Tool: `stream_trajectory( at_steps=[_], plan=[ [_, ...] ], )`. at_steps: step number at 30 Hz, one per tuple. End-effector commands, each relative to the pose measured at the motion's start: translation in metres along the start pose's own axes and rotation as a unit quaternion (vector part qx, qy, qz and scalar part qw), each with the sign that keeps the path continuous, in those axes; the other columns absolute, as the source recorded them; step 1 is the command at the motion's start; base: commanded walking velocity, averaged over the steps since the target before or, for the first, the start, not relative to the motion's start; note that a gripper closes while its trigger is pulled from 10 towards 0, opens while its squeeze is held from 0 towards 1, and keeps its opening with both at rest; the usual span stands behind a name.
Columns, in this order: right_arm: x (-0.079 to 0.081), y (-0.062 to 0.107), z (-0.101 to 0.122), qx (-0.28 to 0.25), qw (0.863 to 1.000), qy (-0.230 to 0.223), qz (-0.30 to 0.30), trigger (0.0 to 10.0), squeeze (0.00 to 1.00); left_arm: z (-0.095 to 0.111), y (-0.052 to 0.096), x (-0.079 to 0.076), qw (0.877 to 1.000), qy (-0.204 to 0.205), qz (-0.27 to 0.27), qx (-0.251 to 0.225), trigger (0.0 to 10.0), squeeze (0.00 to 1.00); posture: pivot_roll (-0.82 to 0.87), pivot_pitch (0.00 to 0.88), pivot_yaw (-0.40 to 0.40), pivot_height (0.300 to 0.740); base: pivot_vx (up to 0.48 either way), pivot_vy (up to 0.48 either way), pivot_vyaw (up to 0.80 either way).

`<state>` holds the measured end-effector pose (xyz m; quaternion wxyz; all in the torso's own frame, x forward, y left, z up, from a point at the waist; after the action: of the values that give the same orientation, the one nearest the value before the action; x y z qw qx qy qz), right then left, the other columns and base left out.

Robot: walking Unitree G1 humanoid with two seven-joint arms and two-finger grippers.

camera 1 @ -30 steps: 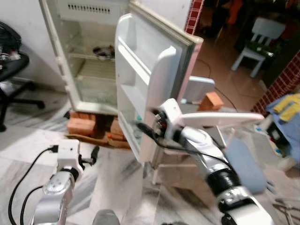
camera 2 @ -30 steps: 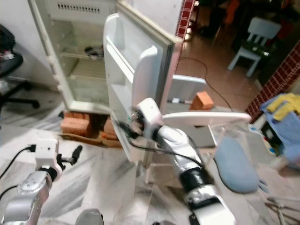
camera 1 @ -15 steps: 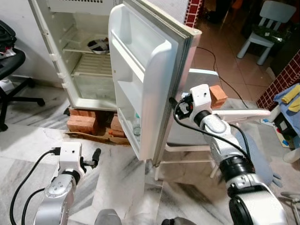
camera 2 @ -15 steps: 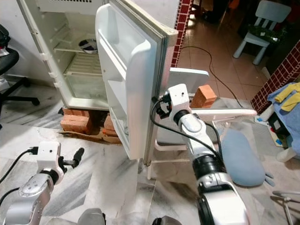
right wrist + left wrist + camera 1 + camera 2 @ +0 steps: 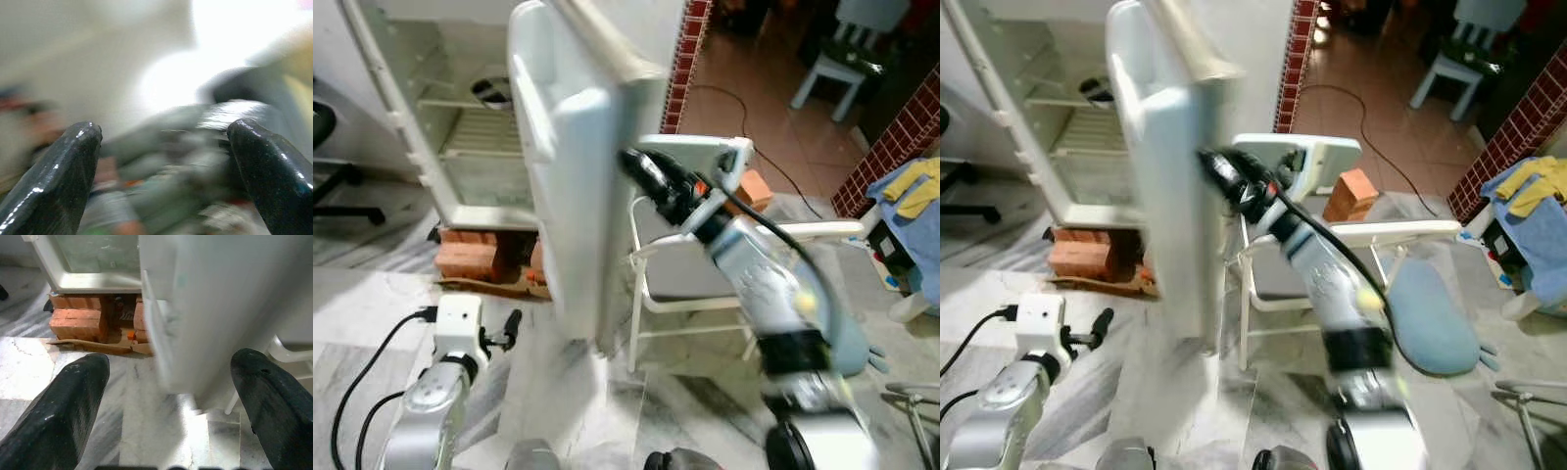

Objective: Restocking fridge

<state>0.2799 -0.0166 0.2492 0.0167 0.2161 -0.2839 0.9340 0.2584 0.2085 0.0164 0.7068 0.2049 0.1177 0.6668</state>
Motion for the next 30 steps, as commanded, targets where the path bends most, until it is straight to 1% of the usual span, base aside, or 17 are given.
stream_trajectory(
  at_steps=[1, 3, 4, 6, 7, 8, 9, 11, 14, 15, 18, 19, 20, 22, 24, 28, 30],
  plan=[
    [0.007, 0.0, -0.011, 0.025, 0.999, -0.007, 0.019, 10.0, 0.0, -0.001, 0.001, 0.001, 1.0, -0.001, 0.004, 0.003, 10.0, 0.0, 0.21, 0.0, -0.07, 0.74, 0.0, 0.0, 0.0],
    [-0.018, 0.012, -0.023, 0.043, 0.998, 0.009, -0.055, 10.0, 0.0, -0.001, 0.001, 0.001, 1.0, 0.0, 0.004, 0.003, 10.0, 0.0, 0.21, 0.0, -0.068, 0.74, 0.0, 0.0, 0.0],
    [-0.043, 0.024, -0.033, 0.07, 0.988, 0.052, -0.126, 10.0, 0.0, -0.001, 0.001, 0.0, 1.0, -0.001, 0.001, 0.002, 10.0, 0.0, 0.21, 0.0, -0.066, 0.74, 0.0, 0.0, 0.0],
    [-0.068, 0.039, -0.043, 0.104, 0.968, 0.104, -0.201, 10.0, 0.0, -0.001, 0.0, 0.0, 1.0, 0.0, 0.0, 0.002, 10.0, 0.0, 0.2, 0.0, -0.065, 0.74, 0.0, 0.0, 0.0],
    [-0.085, 0.054, -0.047, 0.127, 0.947, 0.131, -0.264, 10.0, 0.0, 0.0, -0.001, 0.001, 1.0, 0.001, 0.0, 0.0, 10.0, 0.0, 0.2, 0.0, -0.064, 0.74, 0.0, 0.0, 0.0],
    [-0.085, 0.054, -0.047, 0.127, 0.947, 0.131, -0.264, 10.0, 0.0, 0.0, -0.001, 0.001, 1.0, 0.001, 0.0, 0.0, 10.0, 0.0, 0.2, 0.0, -0.064, 0.74, 0.0, 0.0, 0.0],
    [-0.094, 0.069, -0.046, 0.137, 0.923, 0.168, -0.316, 10.0, 0.0, 0.002, -0.001, 0.002, 1.0, 0.001, 0.001, -0.004, 10.0, 0.0, 0.2, 0.0, -0.066, 0.74, 0.0, 0.0, 0.0],
    [-0.101, 0.085, -0.042, 0.138, 0.899, 0.185, -0.373, 10.0, 0.0, 0.004, -0.002, 0.005, 1.0, -0.006, 0.008, -0.01, 10.0, 0.0, 0.2, 0.0, -0.07, 0.74, 0.0, 0.0, 0.0],
    [-0.11, 0.118, -0.037, 0.127, 0.849, 0.206, -0.47, 10.0, 0.0, 0.007, -0.003, 0.013, 0.999, -0.01, 0.028, -0.014, 10.0, 0.0, 0.21, 0.0, -0.085, 0.74, 0.0, 0.0, 0.0],
    [-0.115, 0.135, -0.035, 0.112, 0.823, 0.213, -0.514, 10.0, 0.0, 0.007, -0.003, 0.017, 0.999, -0.004, 0.041, -0.016, 10.0, 0.0, 0.21, 0.0, -0.092, 0.74, 0.0, 0.0, 0.0],
    [-0.119, 0.146, -0.033, 0.096, 0.803, 0.223, -0.545, 10.0, 0.0, 0.008, -0.003, 0.018, 0.999, -0.002, 0.044, -0.02, 10.0, 0.0, 0.21, 0.0, -0.095, 0.74, 0.0, 0.0, 0.0],
    [-0.12, 0.149, -0.033, 0.095, 0.79, 0.244, -0.555, 10.0, 0.0, 0.009, -0.003, 0.018, 0.999, -0.012, 0.043, -0.023, 10.0, 0.0, 0.21, 0.0, -0.096, 0.74, 0.0, 0.0, 0.0],
    [-0.12, 0.149, -0.033, 0.095, 0.79, 0.244, -0.555, 10.0, 0.0, 0.009, -0.003, 0.018, 0.999, -0.012, 0.043, -0.023, 10.0, 0.0, 0.21, 0.0, -0.096, 0.74, 0.0, 0.0, 0.0],
    [-0.121, 0.145, -0.035, 0.09, 0.776, 0.265, -0.565, 10.0, 0.0, 0.017, -0.005, 0.021, 0.997, -0.039, 0.047, -0.037, 10.0, 0.0, 0.22, 0.0, -0.08, 0.74, 0.0, 0.0, 0.0],
    [-0.12, 0.141, -0.033, 0.08, 0.776, 0.268, -0.565, 10.0, 0.0, 0.022, -0.006, 0.021, 0.997, -0.049, 0.047, -0.048, 10.0, 0.0, 0.23, 0.0, -0.085, 0.74, 0.0, 0.0, 0.0],
    [-0.12, 0.142, -0.032, 0.076, 0.77, 0.273, -0.572, 10.0, 0.0, 0.024, -0.006, 0.022, 0.996, -0.048, 0.063, -0.051, 10.0, 0.0, 0.22, 0.019, -0.111, 0.74, 0.0, 0.0, 0.0],
    [-0.12, 0.145, -0.031, 0.075, 0.767, 0.28, -0.572, 10.0, 0.0, 0.021, -0.004, 0.027, 0.994, -0.027, 0.094, -0.048, 10.0, 0.0, 0.22, 0.027, -0.13, 0.74, 0.0, 0.0, 0.0]
  ],
)
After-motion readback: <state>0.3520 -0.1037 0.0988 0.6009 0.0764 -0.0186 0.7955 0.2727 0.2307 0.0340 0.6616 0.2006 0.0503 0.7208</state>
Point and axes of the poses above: a point about 5 cm out from each wrist's last joint towards the gripper, its own y axis pointing back from the gripper into the wrist, its own z axis along the axis of the wrist's last joint, x = y × z, the point moved 4 cm from there along -y, pointing out of the wrist towards the gripper, and after that the axes turned 5 degrees about -y, right-handed, at the moved point
